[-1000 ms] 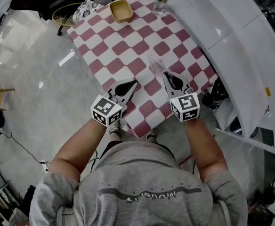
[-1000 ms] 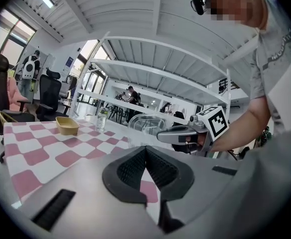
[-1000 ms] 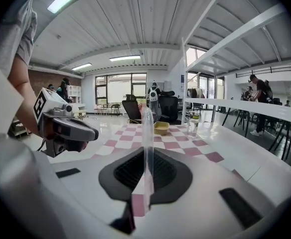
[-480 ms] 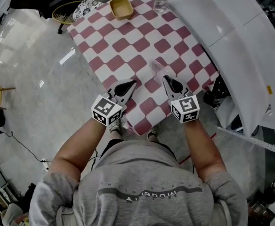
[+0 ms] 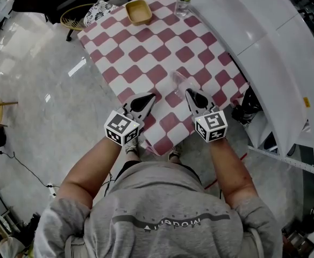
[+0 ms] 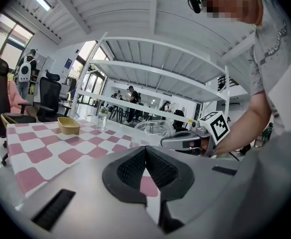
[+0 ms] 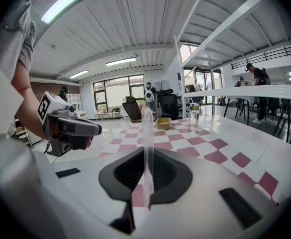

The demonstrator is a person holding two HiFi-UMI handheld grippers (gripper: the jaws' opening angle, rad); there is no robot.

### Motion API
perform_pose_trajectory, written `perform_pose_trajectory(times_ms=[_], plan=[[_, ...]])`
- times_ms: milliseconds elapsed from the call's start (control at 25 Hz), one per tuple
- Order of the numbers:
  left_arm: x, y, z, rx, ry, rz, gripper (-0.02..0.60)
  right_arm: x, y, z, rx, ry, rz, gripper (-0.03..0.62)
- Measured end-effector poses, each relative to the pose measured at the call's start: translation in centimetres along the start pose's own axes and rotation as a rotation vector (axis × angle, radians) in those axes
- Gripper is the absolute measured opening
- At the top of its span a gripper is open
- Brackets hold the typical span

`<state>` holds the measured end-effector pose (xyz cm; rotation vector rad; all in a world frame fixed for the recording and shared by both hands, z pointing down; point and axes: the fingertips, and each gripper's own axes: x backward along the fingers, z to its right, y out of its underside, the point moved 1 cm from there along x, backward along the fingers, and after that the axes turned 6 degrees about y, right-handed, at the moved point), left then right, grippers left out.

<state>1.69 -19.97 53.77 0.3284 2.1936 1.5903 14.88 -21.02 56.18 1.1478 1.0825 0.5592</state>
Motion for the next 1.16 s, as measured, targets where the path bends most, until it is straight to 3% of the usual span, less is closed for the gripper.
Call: perform_pose_trajectory(times_ms=[1160], plan=[[1.1,-0.4,0.9,-0.008,-0.008,0.024,0.014,0.8,-0.6,-0.5,0.022,-0.001,0.007,0.034]])
